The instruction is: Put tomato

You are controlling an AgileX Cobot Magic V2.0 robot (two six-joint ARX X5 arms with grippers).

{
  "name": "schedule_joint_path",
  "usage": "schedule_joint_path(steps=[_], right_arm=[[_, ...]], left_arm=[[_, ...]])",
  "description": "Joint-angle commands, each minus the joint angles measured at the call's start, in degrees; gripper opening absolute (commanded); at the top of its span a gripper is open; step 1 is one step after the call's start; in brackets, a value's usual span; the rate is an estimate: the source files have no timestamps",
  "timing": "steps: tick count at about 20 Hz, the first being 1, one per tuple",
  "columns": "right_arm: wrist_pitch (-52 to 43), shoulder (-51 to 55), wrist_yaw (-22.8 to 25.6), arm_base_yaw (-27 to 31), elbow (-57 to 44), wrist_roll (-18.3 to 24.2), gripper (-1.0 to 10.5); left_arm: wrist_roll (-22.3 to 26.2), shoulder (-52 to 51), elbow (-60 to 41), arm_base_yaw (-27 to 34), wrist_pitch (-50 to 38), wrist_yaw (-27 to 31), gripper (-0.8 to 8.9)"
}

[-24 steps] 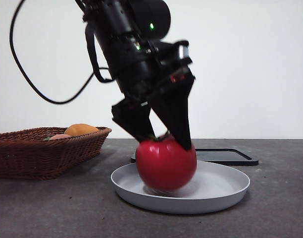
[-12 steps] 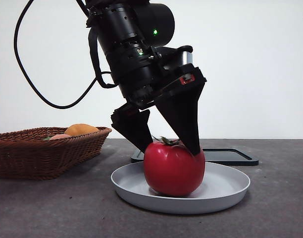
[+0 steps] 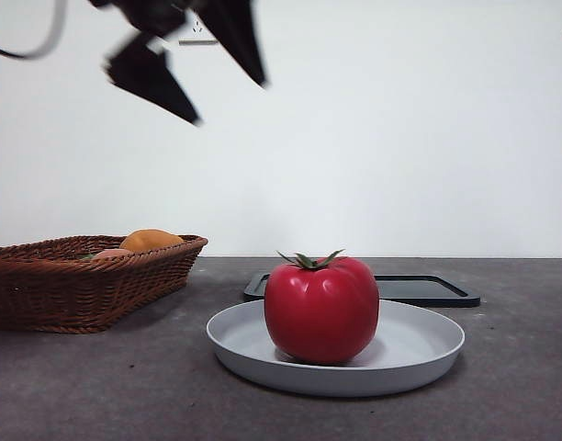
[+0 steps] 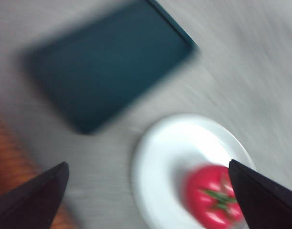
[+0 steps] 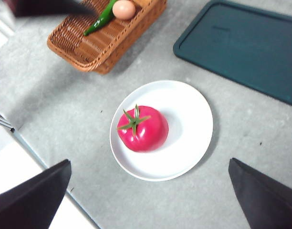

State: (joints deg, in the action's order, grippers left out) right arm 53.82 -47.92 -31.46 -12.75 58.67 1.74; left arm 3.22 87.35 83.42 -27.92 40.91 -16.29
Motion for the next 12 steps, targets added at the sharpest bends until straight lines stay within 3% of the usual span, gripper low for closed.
schedule_joint_path(steps=[1,7,12], right_arm=[[-1.0,-0.3,0.0,-0.2,1.1,0.3,5.4],[-1.7,-1.2,0.2,-0.2,1.1,0.7,5.4],[-3.0,-3.2,-0.1,-0.2,1.1,0.7,5.4]], left_arm=[[-1.2,-4.2,1.3,4.0,-0.1,-0.3,5.63],[0.0,-15.8,-0.4,15.1,6.4,-2.5,5.63],[1.3,-27.2,-11.3,18.9,11.0,-11.3,5.63]])
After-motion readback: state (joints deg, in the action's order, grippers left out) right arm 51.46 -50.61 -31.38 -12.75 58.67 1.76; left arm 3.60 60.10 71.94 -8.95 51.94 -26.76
